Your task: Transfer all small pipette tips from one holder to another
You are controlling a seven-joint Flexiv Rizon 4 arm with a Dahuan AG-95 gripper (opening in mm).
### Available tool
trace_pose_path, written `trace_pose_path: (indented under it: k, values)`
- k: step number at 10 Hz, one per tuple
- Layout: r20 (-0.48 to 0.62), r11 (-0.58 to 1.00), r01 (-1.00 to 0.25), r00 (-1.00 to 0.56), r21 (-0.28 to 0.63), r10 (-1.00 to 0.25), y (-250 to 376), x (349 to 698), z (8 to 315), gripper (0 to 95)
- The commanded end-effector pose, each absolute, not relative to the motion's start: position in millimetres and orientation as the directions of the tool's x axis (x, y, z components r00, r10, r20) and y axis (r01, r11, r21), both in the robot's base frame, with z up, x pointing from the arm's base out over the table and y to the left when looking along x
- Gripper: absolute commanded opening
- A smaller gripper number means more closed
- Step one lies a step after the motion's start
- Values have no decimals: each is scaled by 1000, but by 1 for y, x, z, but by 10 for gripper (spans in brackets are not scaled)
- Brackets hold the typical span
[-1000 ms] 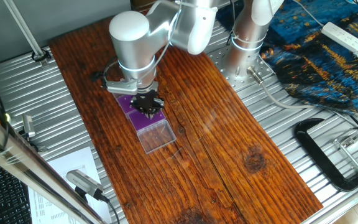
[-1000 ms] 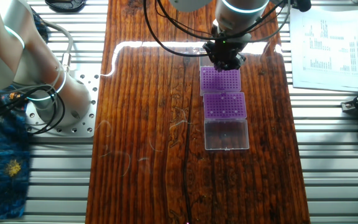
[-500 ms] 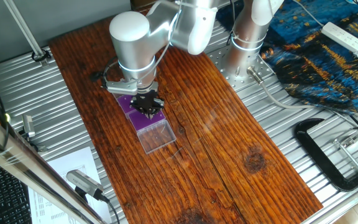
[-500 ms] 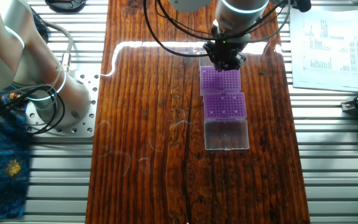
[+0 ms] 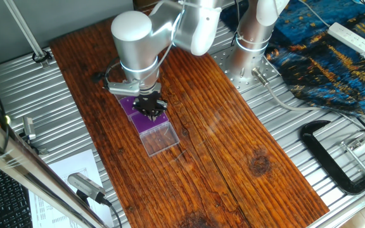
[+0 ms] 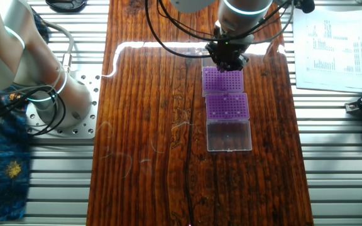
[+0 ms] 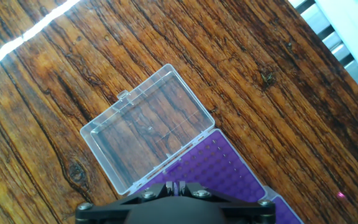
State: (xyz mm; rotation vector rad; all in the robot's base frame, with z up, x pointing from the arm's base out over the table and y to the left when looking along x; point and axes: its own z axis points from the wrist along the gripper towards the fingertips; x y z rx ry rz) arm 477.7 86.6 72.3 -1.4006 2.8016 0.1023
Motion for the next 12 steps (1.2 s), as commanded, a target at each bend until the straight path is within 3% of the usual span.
trace_pose_path:
  k: [1, 12]
  values:
    - [-41, 599, -799, -601, 57, -798, 87, 478, 73, 0]
    - [-35, 605, -795, -606, 43, -795, 87, 478, 72, 0]
